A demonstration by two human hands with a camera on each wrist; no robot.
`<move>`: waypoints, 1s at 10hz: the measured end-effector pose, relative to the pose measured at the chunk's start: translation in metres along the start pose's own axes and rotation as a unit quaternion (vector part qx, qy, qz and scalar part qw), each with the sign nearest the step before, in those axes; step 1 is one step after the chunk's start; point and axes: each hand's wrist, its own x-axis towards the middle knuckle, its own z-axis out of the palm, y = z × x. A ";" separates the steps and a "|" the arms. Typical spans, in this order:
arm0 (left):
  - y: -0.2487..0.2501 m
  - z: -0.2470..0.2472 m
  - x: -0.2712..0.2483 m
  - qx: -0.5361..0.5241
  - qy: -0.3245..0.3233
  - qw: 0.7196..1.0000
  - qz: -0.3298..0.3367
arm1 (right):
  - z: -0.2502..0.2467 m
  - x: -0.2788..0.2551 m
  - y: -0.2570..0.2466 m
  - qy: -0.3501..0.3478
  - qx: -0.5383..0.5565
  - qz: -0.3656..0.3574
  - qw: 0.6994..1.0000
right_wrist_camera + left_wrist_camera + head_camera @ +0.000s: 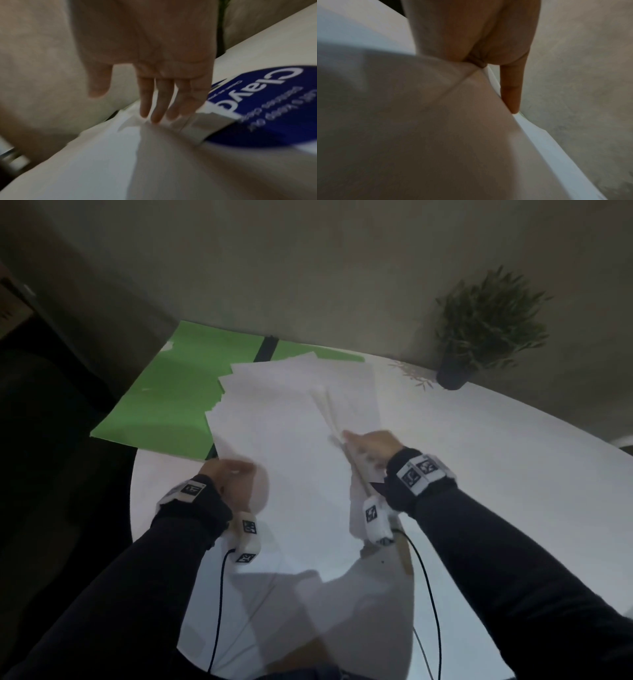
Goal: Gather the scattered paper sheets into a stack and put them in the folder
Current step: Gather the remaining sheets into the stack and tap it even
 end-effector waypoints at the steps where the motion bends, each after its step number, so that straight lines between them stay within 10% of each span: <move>1: -0.003 -0.008 0.007 -0.025 0.043 0.999 0.005 | -0.025 0.026 0.009 0.123 -0.055 0.028 0.991; 7: -0.001 -0.005 0.002 -0.030 0.074 0.997 0.014 | 0.019 0.040 -0.012 0.138 -0.197 0.107 0.965; 10: 0.000 -0.005 0.003 -0.039 0.053 0.998 0.017 | 0.001 0.032 -0.018 0.127 -0.202 -0.034 0.971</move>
